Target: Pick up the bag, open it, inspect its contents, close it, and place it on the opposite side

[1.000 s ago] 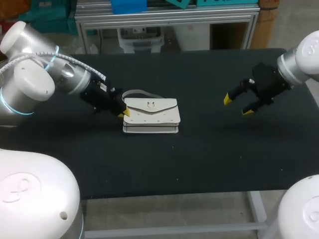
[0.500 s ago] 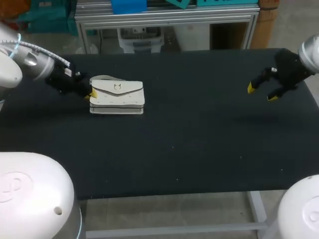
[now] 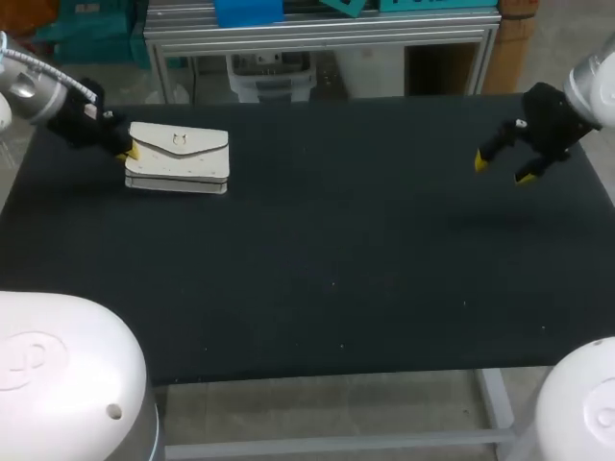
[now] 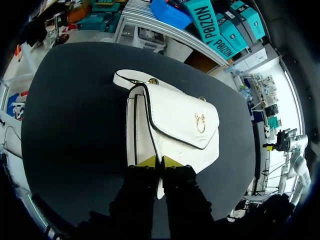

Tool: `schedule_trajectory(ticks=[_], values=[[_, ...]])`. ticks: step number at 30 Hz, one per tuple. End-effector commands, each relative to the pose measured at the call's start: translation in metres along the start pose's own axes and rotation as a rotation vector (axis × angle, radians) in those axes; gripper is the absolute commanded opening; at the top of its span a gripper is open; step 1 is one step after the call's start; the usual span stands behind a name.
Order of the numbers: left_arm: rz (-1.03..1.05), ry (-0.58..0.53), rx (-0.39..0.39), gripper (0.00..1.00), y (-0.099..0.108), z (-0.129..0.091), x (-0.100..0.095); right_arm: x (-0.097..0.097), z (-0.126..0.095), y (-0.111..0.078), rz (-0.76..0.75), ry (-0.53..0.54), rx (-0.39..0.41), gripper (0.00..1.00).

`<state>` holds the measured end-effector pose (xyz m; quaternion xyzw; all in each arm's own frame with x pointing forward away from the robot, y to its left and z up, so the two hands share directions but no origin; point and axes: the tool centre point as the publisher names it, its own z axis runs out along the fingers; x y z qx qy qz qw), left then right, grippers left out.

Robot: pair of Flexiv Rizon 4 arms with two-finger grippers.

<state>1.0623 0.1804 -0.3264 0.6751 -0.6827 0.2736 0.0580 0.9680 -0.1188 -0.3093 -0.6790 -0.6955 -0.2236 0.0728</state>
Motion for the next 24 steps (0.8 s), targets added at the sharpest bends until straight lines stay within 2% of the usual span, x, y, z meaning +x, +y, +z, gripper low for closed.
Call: schedule_trajectory(ticks=[1,3,20,24], values=[[0.027,0.008,-0.076,0.00,-0.017,-0.002,-0.024,0.001,-0.003,0.003,0.010,-0.022,-0.007,1.00],[0.029,-0.036,-0.095,0.00,-0.019,-0.005,-0.038,0.001,-0.003,0.003,0.010,-0.022,-0.007,1.00],[0.029,-0.036,-0.095,0.00,-0.019,-0.005,-0.038,0.001,-0.003,0.003,0.010,-0.022,-0.007,1.00],[0.011,-0.010,-0.093,0.00,-0.034,-0.021,-0.059,0.001,-0.003,0.003,0.010,-0.022,-0.007,1.00]])
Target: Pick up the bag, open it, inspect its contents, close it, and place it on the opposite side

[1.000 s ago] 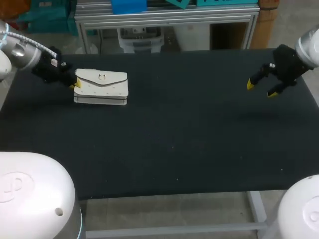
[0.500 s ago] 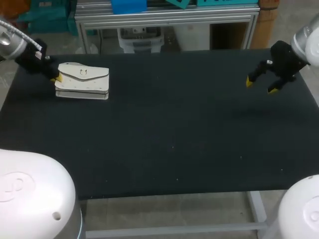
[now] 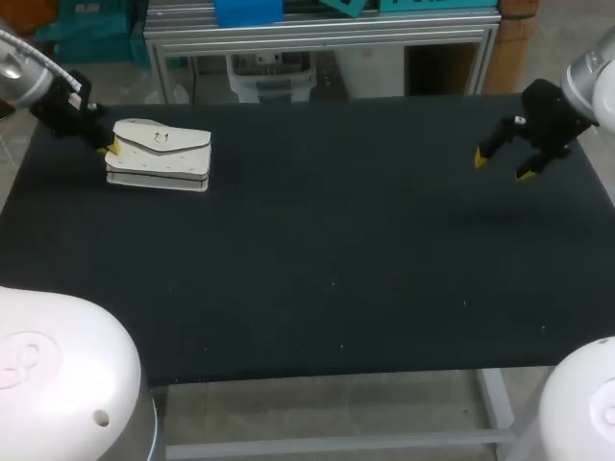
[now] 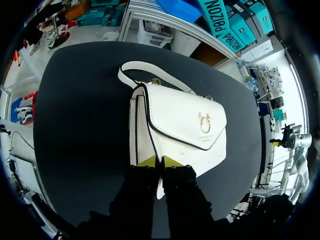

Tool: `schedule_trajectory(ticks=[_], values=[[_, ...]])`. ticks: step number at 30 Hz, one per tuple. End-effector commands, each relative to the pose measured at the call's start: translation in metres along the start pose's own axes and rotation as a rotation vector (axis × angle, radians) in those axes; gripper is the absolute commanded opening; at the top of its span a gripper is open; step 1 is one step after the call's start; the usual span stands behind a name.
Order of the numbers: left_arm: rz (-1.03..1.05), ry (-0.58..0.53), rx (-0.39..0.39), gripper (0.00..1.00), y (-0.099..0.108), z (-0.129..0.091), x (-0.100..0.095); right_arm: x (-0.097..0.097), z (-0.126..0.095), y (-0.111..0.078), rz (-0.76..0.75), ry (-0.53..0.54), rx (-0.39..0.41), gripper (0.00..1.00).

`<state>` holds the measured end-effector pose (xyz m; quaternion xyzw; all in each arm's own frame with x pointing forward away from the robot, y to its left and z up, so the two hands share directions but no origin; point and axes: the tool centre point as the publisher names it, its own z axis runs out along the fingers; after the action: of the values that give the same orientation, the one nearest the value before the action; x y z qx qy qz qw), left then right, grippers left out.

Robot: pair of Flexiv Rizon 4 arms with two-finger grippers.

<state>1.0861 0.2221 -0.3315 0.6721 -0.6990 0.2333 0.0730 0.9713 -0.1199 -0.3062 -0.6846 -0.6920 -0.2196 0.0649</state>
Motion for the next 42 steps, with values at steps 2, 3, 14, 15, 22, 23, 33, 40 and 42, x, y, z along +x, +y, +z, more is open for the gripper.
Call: schedule_trajectory(ticks=[2,3,14,15,22,23,33,40,42], values=[[-0.019,0.040,0.000,0.00,-0.015,-0.023,-0.029,0.001,-0.001,0.000,0.001,-0.003,0.000,1.00],[-0.016,0.059,-0.003,0.00,-0.017,-0.027,-0.033,0.001,-0.001,0.000,0.001,-0.003,0.000,1.00],[-0.019,0.145,-0.045,0.00,-0.032,-0.041,-0.064,0.001,-0.001,0.000,0.001,-0.003,0.000,1.00],[-0.018,0.137,-0.050,0.00,-0.034,-0.041,-0.067,0.001,-0.001,0.000,0.001,-0.003,0.000,1.00],[-0.047,0.155,-0.088,0.00,-0.046,-0.035,-0.098,0.001,-0.001,0.000,0.001,-0.003,0.000,1.00],[-0.058,0.158,-0.088,0.00,-0.047,-0.035,-0.101,0.001,-0.001,0.000,0.001,-0.003,0.000,1.00],[-0.038,0.160,-0.058,1.00,-0.036,-0.044,-0.101,0.001,-0.001,0.000,0.001,-0.003,0.000,1.00],[-0.010,0.074,-0.021,1.00,-0.022,-0.063,-0.093,0.001,-0.001,0.000,0.001,-0.003,0.000,1.00],[-0.015,0.064,-0.004,1.00,-0.018,-0.069,-0.093,0.001,-0.001,0.000,0.001,-0.003,0.000,1.00]])
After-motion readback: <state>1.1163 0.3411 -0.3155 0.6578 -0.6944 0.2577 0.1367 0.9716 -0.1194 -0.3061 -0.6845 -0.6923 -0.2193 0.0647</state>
